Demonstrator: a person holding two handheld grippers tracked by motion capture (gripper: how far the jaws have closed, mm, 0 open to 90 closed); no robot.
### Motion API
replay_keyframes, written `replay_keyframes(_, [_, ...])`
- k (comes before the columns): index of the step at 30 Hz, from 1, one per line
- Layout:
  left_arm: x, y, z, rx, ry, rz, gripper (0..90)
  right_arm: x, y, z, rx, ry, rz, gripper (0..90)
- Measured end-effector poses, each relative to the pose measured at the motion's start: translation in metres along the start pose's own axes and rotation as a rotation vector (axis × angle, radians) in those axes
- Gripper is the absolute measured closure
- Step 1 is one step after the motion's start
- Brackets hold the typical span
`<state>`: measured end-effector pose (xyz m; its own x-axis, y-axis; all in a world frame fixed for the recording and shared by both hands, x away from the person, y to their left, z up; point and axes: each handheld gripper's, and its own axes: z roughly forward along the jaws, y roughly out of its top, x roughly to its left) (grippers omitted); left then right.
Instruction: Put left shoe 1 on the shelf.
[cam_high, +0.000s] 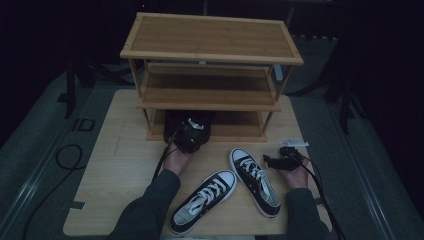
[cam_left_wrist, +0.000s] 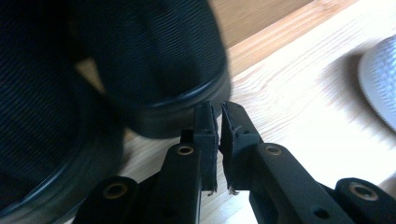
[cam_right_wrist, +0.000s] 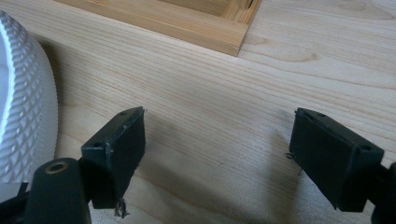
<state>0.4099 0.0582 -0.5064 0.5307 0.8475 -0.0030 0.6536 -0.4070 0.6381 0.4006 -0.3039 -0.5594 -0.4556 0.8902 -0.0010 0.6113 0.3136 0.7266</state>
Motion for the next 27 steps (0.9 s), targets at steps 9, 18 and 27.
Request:
replay_keyframes(9, [-0.021,0.014,0.015,-0.018,-0.027,0.074,80.2,0.0,0.0,0.0,0.0,0.001,0.0,18.4])
replay_keyframes(18, [-0.027,0.024,0.036,-0.038,-0.042,0.067,81.4,0.0,0.0,0.0,0.0,0.0,0.0,18.4])
replay_keyframes(27, [-0.034,0.033,0.057,-0.033,-0.005,0.104,89.8,0.001,-0.001,-0.001,0.0,-0.001,-0.002,18.5])
